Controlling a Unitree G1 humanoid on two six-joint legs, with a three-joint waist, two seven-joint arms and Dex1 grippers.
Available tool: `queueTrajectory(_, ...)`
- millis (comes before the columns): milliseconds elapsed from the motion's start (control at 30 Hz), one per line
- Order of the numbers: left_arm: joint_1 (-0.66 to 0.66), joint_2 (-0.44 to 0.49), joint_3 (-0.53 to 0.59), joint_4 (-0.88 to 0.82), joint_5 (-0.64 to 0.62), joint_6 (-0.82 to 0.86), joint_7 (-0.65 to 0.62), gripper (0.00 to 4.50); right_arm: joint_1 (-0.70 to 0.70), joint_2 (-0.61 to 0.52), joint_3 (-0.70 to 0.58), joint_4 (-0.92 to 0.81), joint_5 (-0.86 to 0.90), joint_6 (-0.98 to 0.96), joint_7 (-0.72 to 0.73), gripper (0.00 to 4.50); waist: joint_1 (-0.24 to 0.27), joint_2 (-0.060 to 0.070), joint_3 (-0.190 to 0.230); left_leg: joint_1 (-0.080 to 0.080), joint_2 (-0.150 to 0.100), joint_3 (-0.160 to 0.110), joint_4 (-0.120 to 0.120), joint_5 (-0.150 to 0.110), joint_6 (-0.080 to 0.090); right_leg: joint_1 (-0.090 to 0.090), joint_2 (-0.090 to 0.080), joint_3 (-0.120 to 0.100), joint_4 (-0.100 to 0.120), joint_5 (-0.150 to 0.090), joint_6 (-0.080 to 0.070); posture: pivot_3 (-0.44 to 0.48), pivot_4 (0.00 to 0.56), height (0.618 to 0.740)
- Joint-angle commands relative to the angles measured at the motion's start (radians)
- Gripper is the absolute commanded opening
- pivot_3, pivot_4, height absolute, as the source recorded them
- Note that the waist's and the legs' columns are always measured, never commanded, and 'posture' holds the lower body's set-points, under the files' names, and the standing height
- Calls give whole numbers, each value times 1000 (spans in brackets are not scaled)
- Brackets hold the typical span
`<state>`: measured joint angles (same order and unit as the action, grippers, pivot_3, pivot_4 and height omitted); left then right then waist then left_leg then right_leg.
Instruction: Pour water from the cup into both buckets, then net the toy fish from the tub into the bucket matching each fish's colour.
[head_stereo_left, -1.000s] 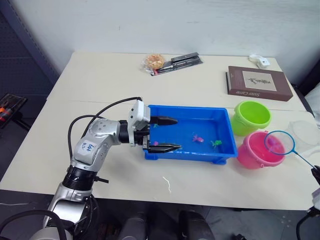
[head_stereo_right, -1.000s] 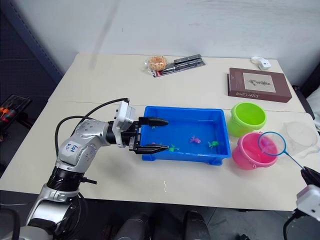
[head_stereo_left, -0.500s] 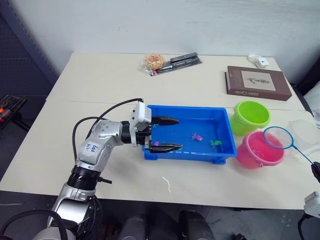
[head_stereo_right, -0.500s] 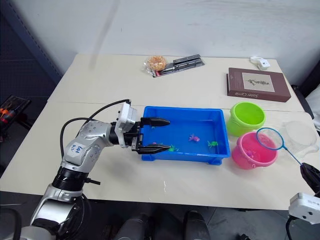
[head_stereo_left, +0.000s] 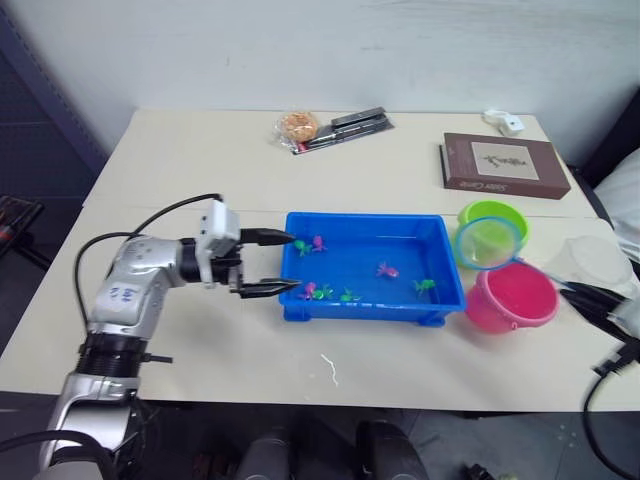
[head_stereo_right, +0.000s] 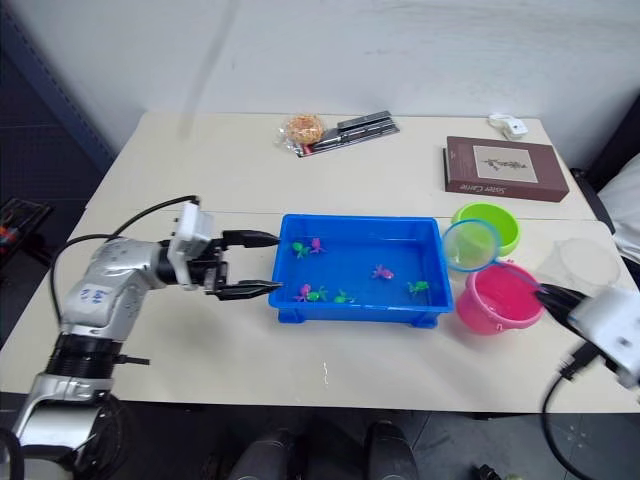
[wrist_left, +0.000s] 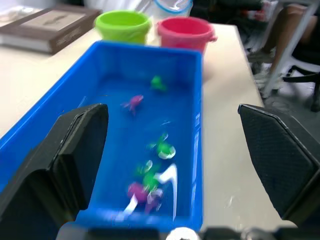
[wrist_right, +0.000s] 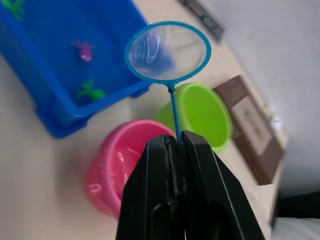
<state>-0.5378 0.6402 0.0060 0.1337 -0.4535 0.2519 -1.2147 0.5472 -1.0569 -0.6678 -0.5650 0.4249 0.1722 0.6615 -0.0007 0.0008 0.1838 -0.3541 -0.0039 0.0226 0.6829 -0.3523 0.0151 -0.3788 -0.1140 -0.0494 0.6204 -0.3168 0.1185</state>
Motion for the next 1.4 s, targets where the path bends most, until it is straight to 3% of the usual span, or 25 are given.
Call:
queueTrajectory(33, 11, 30, 39, -3, 6, -22, -6, 4448, -116, -52, 130, -44, -15, 184, -38, 0, 4, 0, 0, -1, 0, -1, 0, 0, 0, -1, 0, -1, 0, 0, 0, 0, 150, 738)
queueTrajectory(100, 21, 49, 47, 5, 12, -31, -15, 4448, -191, -71, 199, -47, -42, 282, -65, 0, 17, 0, 0, -3, 0, -3, 0, 0, -1, -2, 0, -3, 0, 0, 0, 0, 150, 738)
queueTrajectory(333, 48, 88, 55, -32, 10, -19, -17, 4448, -572, -98, 536, 80, -227, 356, -63, 0, 23, 0, 0, -5, -2, -1, 1, 0, 0, -4, 0, -6, 0, 0, 0, 0, 150, 738)
queueTrajectory(500, 39, 69, 49, -60, 8, -9, 2, 4448, -689, -99, 660, 124, -323, 378, -13, 0, 23, 0, 0, -18, -2, -1, 4, 1, 0, -16, 0, -11, 3, 0, 1, 0, 150, 738)
queueTrajectory(700, 17, 43, 30, -76, 21, -6, 19, 4448, -795, -78, 764, 151, -363, 445, 69, 0, 21, 0, 0, -18, -2, 0, 6, 1, 0, -16, 1, -12, 5, 0, 1, 0, 150, 738)
queueTrajectory(967, 21, 24, 23, -68, 30, -22, 33, 4448, -825, 84, 689, 120, -222, 646, 86, 0, 21, -1, 0, -18, -2, -1, 7, 1, 0, -15, 1, -13, 5, 0, 1, 0, 150, 738)
queueTrajectory(1100, 27, 23, 24, -71, 31, -22, 39, 4448, -796, 107, 630, 118, -196, 688, 74, 0, 25, -1, 0, -18, -2, -1, 8, 1, 0, -15, 1, -13, 5, 1, 1, 0, 150, 738)
queueTrajectory(1233, 20, 28, 20, -84, 24, -7, 37, 4448, -765, 196, 460, 76, -84, 744, 61, 0, 24, -1, 0, -18, -2, -1, 8, 1, 0, -15, 1, -13, 5, 1, 1, 0, 150, 738)
queueTrajectory(1400, -28, 4, 13, -99, -8, 38, 34, 4448, -637, 225, 281, -15, 37, 737, 117, 0, 28, -1, 0, -19, -2, -2, 8, 1, 0, -15, 1, -13, 5, 1, 1, 0, 150, 738)
